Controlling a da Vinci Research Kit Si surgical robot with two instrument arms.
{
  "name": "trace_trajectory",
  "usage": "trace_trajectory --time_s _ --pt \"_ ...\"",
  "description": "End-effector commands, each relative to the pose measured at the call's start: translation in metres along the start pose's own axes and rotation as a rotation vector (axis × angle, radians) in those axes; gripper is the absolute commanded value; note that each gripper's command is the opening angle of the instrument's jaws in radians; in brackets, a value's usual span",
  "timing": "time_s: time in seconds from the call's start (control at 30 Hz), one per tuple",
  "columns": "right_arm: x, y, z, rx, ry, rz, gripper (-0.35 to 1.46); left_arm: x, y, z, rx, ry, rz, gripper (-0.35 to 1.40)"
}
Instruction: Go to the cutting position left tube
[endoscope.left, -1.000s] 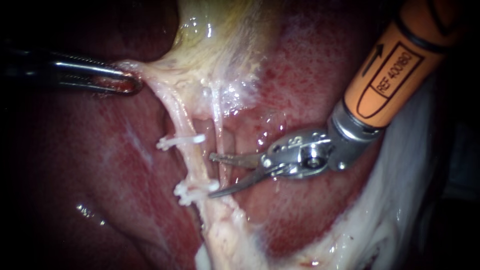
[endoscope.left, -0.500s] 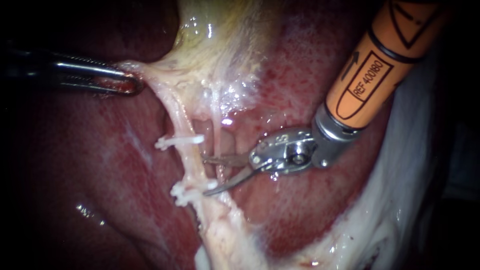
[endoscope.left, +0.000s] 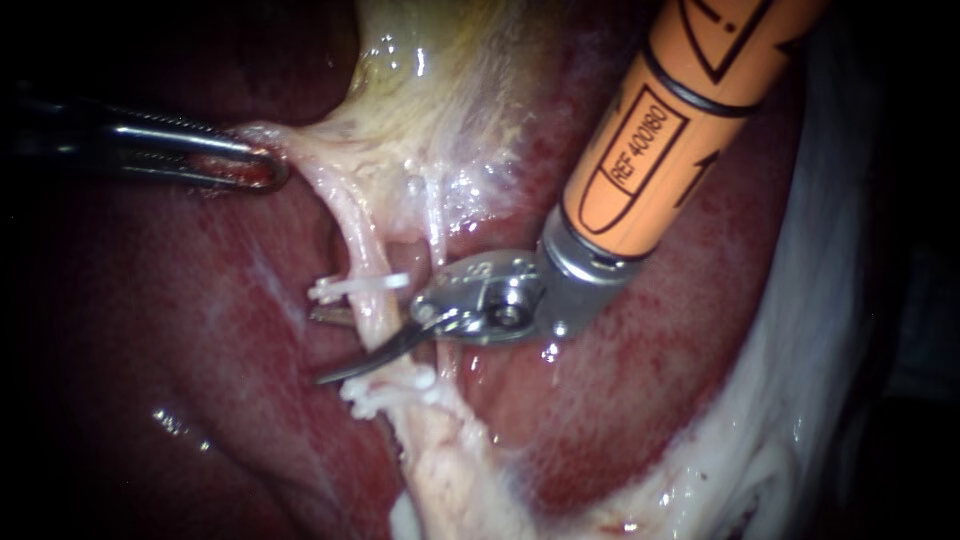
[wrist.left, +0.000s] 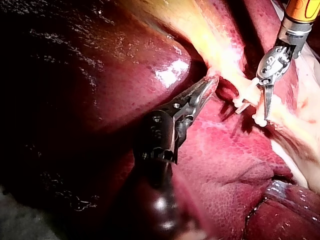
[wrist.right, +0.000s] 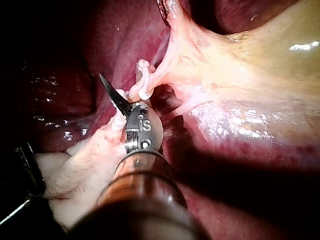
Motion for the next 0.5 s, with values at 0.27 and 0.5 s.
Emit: trace_trajectory --time_s 0.27,0.5 --pt "0.0021 -0.0018 0.0004 0.045 0.058 0.05 1.43 0.0 0.0 0.0 0.001 0.0 0.0 -0.35" --pt "0.0045 -0.004 -0.0002 0.078 0.092 0.061 1.43 -0.0001 0.0 0.0001 0.001 0.0 0.0 -0.35"
